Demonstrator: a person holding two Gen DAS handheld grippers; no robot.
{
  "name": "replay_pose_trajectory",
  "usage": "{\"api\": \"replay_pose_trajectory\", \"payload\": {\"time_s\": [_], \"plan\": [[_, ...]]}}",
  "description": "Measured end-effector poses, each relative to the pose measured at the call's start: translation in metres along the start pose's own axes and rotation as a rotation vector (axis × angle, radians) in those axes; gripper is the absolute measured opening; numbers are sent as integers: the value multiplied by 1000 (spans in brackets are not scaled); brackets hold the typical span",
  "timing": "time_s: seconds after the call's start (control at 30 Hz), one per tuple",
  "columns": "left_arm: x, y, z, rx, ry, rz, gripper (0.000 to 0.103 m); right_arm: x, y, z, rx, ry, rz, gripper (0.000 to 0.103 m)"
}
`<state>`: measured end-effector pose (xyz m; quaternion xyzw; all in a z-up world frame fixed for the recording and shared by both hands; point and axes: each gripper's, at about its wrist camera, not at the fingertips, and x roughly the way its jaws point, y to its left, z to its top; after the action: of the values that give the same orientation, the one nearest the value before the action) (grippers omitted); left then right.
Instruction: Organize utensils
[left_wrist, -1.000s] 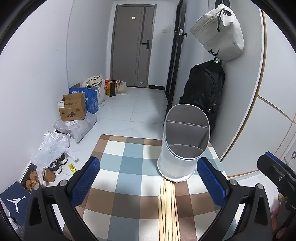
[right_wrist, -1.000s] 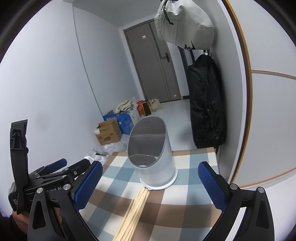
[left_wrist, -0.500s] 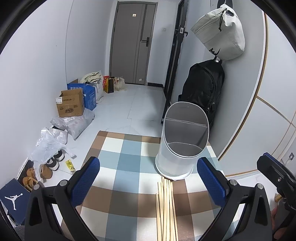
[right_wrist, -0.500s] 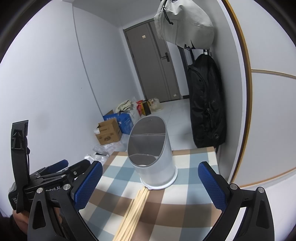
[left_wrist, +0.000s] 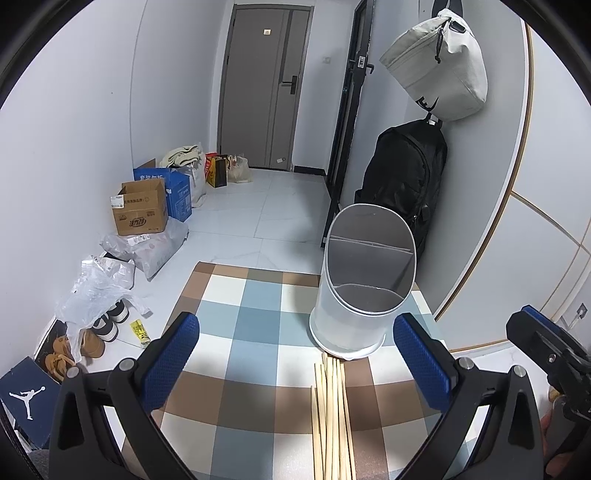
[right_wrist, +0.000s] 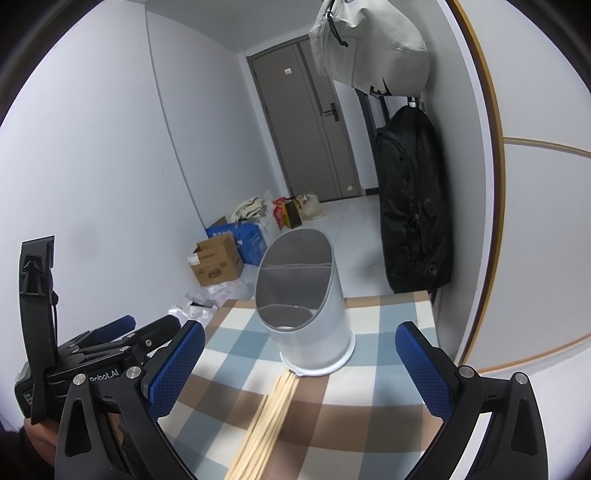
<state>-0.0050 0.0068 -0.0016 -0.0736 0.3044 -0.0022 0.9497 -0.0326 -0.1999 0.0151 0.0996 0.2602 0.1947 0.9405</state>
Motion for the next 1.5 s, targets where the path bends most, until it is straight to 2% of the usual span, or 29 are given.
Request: {"api": "replay_pose_trajectory", "payload": {"time_s": [0.27,0.43,0.57,0.67,0.83,0.9,1.1,1.37,1.47,1.5], "plan": [[9,6,2,-20,59,-53,102,16,-2,-1,29,60,11,103],[17,24,4,-79,105,-91,102,41,-3,-6,51,160,6,103],[24,37,8,-84,118,-52,102,69,-5,-14,65,261,14,102],[31,46,10,-69,129,-8,102,90,-2,-24,49,339,18,97],[43,64,10,-88,175,4,102,136,1,-51,67,517,57,68],[47,72,9,-108,196,4,102,153,2,-63,79,569,56,61],[55,90,6,-173,255,-7,102,175,9,-77,90,611,87,35],[60,94,5,-178,295,-2,102,192,32,-74,-87,592,-27,35],[59,94,6,-177,296,4,102,189,39,-77,-173,591,-77,28],[59,94,6,-177,294,4,102,188,41,-78,-208,589,-97,22]]}}
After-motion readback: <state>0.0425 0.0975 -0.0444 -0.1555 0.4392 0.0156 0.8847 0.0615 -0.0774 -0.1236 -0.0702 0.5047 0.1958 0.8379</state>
